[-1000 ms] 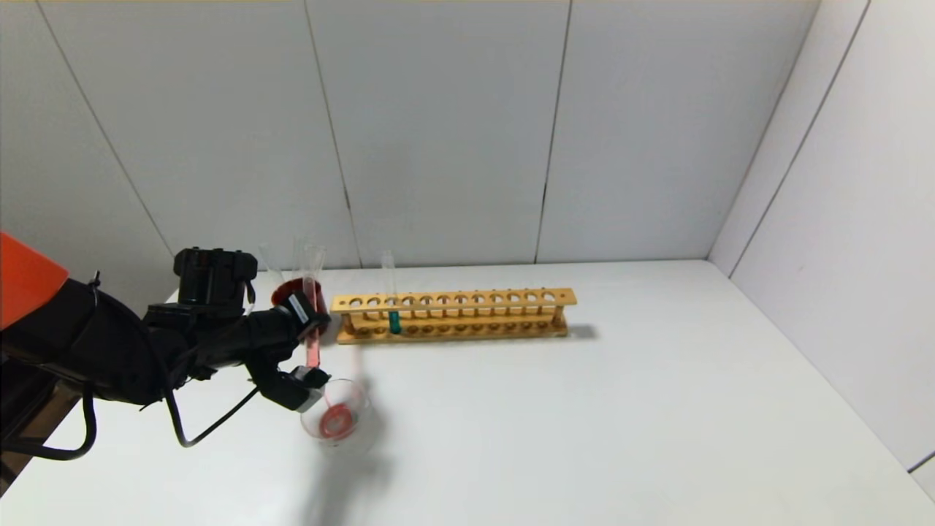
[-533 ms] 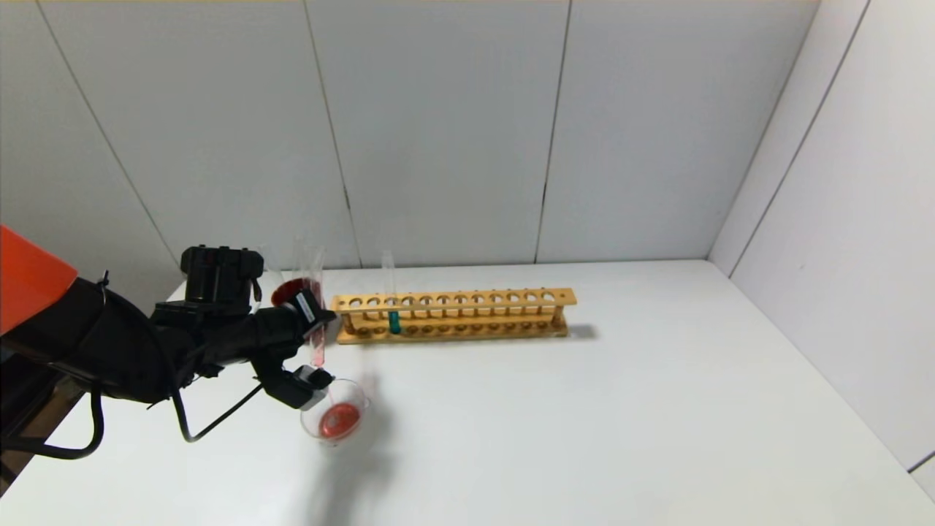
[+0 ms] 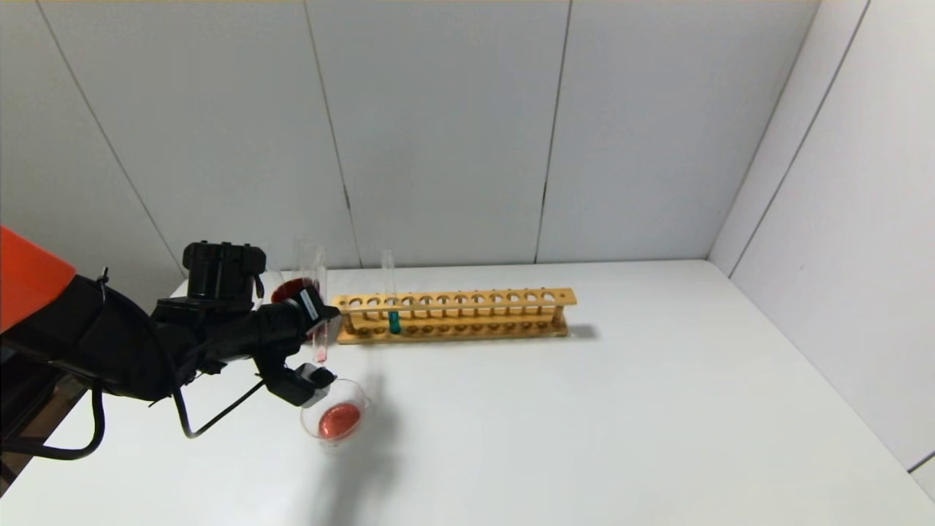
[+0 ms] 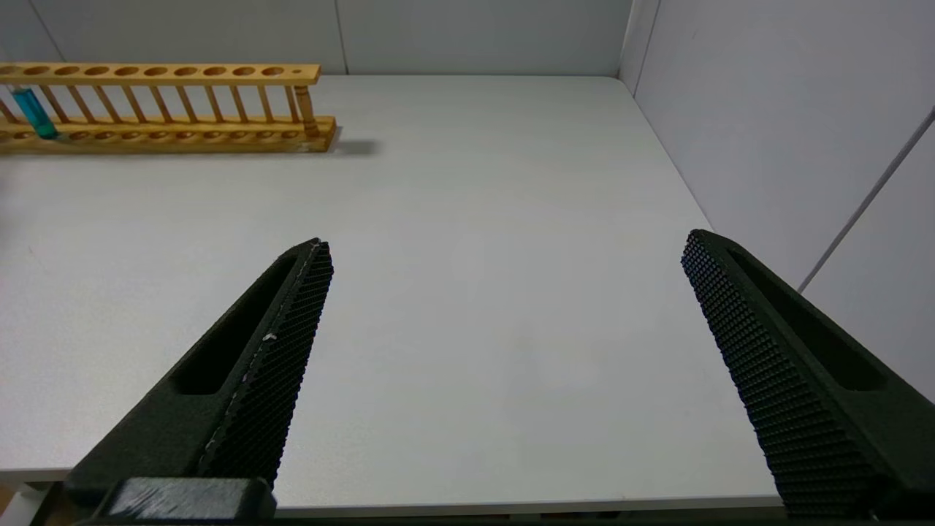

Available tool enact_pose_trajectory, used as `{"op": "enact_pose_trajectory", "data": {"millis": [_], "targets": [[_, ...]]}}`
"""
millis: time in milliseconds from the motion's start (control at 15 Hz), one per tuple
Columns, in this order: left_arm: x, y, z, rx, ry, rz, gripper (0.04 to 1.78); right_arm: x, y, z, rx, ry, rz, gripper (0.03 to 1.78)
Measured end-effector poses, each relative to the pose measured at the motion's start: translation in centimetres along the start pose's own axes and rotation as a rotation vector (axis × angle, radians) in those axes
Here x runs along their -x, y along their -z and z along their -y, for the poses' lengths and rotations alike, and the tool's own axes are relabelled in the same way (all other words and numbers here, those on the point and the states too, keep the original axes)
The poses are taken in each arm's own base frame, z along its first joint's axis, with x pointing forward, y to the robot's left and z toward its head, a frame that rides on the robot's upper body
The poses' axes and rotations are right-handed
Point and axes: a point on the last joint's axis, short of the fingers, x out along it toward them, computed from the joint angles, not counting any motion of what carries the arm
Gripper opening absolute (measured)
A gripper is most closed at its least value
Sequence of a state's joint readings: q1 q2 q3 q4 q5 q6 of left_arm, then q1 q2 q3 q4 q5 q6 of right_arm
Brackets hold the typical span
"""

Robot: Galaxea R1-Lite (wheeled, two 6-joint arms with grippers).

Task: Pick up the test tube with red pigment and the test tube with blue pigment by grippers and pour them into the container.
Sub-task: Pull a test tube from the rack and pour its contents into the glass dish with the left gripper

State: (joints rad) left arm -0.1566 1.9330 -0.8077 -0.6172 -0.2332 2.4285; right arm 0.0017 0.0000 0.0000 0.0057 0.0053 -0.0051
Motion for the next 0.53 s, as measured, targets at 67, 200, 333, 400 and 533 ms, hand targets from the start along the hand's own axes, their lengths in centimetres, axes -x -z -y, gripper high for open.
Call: {"op": "enact_pose_trajectory", "data": {"millis": [67,200,333,400,533], "targets": [[0.05,0.06,-0.07,-0.016,-0.003,-0.002,0.33,0.00,0.00,0.00,0.000,0.000,0.000,1.75],[0.14,0.15,-0.18,-0.031,-0.007,-0.005,0.33,0.00,0.00,0.00,0.000,0.000,0.000,1.75],[0.18,0.23,-0.26,-0.041,-0.010,-0.010,0.33,0.00,0.00,0.00,0.000,0.001,0.000,1.75],[0.18,0.36,-0.38,-0.058,-0.019,-0.021,0.33,0.00,0.00,0.00,0.000,0.000,0.000,1.75],[0.19,0.54,-0.53,-0.074,-0.032,-0.037,0.33,0.00,0.00,0.00,0.000,0.000,0.000,1.75]]}}
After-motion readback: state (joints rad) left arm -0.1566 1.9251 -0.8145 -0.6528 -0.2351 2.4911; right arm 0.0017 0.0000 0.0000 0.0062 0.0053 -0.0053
